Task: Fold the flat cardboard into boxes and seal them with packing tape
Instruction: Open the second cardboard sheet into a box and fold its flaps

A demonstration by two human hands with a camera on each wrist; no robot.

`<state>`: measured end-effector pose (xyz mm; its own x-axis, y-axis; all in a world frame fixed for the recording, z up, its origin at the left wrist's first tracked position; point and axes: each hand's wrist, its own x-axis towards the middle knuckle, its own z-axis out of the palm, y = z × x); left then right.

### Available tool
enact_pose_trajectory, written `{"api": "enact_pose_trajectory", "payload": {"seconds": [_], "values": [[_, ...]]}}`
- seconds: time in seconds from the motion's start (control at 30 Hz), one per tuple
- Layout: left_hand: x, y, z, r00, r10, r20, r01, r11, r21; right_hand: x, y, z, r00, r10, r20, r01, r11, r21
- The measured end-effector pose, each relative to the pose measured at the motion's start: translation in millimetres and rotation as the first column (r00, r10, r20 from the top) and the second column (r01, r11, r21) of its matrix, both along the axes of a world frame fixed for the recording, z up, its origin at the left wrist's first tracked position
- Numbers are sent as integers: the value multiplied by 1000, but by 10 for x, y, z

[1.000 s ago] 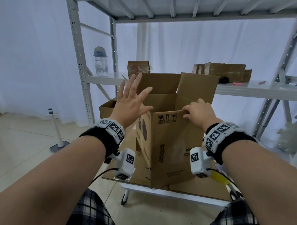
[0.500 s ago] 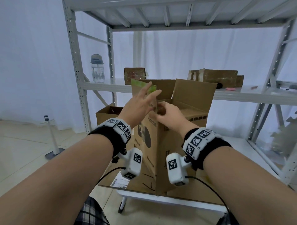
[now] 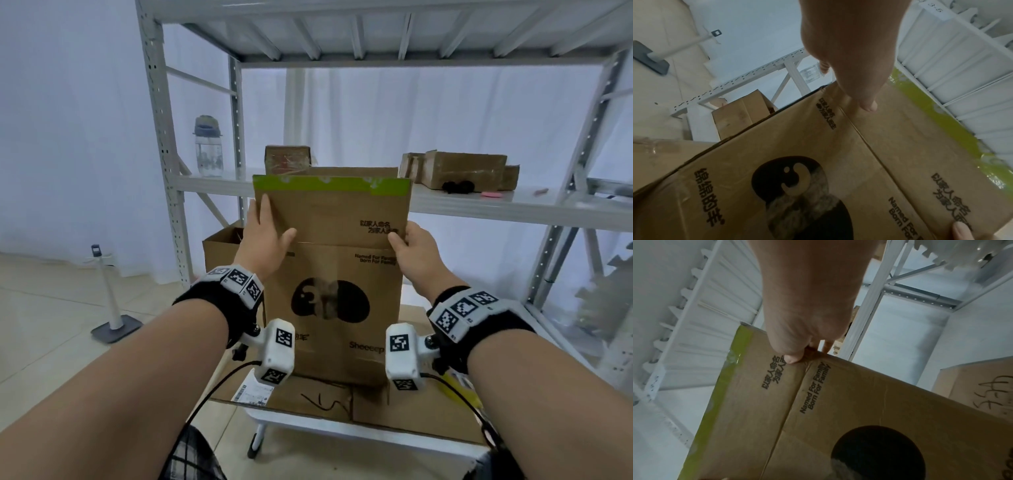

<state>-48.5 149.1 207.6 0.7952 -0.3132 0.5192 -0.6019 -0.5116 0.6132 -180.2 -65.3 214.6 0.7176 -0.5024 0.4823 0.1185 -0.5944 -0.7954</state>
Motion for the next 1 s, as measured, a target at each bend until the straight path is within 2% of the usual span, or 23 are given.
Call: {"api": "enact_pose_trajectory", "payload": {"seconds": [0.17, 0.27, 0.4, 0.57, 0.87, 1.0], "values": [[54, -13, -19, 997, -74, -4, 73, 989, -130, -8, -36, -33, 999, -32, 25, 31, 999, 36], [85, 42, 6, 988, -125, -89, 105, 973, -207, 6, -93, -27, 996, -77, 41, 74, 996, 55], [82, 85, -32, 976, -120, -184, 81, 975, -205, 23, -140, -63, 988, -144, 48, 141, 989, 49], [52, 91, -110, 975, -165, -150, 125, 962, -244, 46, -122, -127, 978, -198, 71, 196, 980, 35], [22, 71, -115, 970, -198, -138, 152, 945, -288, 73, -124, -109, 919, -392, -29, 390, 918, -69], [15, -5, -69, 969, -214, -126, 166, 935, -313, 123, -78, -74, 916, -401, -17, 402, 915, 35]]}}
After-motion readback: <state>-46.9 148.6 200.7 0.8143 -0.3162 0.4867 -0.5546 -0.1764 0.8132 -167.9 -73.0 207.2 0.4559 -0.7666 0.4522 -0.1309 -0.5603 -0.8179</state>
